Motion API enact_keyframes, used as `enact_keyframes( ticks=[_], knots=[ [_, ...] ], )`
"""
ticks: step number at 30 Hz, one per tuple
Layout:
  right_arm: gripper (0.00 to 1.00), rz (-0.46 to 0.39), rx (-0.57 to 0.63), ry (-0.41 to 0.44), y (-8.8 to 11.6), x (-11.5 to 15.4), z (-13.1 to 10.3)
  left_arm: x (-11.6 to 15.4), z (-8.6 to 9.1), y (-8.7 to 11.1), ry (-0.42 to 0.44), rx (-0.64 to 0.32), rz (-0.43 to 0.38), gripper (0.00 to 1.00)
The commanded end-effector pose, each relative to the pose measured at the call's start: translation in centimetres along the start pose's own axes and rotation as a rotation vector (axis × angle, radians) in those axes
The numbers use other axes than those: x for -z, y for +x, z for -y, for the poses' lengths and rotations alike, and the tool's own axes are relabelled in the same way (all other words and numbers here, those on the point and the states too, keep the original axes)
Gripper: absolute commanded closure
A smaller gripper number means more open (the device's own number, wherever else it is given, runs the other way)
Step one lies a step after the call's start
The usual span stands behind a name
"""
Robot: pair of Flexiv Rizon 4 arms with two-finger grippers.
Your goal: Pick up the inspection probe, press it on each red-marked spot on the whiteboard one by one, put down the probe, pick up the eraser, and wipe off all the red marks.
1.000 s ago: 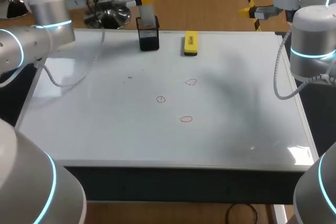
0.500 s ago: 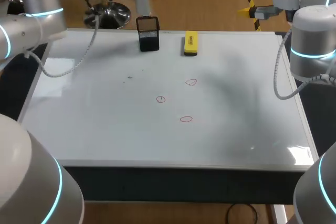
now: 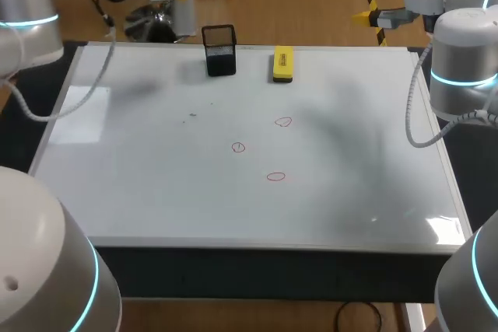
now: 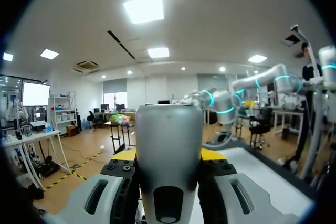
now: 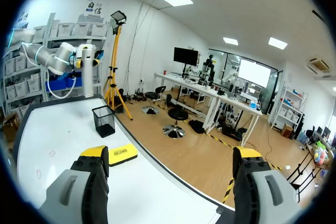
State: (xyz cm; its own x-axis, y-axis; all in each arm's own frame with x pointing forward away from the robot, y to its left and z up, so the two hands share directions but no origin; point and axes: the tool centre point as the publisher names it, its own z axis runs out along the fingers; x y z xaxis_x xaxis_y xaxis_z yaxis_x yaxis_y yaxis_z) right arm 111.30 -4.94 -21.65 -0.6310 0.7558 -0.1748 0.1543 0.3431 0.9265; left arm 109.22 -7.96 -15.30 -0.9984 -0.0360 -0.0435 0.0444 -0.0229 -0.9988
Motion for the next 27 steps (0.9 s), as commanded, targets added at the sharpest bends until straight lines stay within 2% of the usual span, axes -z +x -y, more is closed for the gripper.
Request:
enact_keyframes(
  ticks=[1, 10, 12, 19, 22, 27],
  knots=[
    [0.0, -0.001, 0.0, 0.001, 0.0, 0.0, 0.0, 1.6, -0.6, 2.1, 0.012, 0.016, 0.059, 1.0],
    [0.0, -0.001, 0.0, 0.001, 0.0, 0.0, 0.0, 4.0, -3.9, 3.4, 0.006, 0.032, 0.055, 1.0],
    [0.0, -0.001, 0.0, 0.001, 0.0, 0.0, 0.0, 4.4, -4.8, 3.4, 0.023, 0.051, 0.055, 1.0],
    [0.0, -0.001, 0.0, 0.001, 0.0, 0.0, 0.0, 5.6, -7.1, 2.6, -0.016, 0.068, 0.067, 1.0],
    [0.0, -0.001, 0.0, 0.001, 0.0, 0.0, 0.0, 6.1, -7.8, 2.2, -0.029, 0.075, 0.074, 1.0],
    [0.0, -0.001, 0.0, 0.001, 0.0, 0.0, 0.0, 6.3, -7.9, 2.0, -0.035, 0.076, 0.08, 1.0]
  ],
)
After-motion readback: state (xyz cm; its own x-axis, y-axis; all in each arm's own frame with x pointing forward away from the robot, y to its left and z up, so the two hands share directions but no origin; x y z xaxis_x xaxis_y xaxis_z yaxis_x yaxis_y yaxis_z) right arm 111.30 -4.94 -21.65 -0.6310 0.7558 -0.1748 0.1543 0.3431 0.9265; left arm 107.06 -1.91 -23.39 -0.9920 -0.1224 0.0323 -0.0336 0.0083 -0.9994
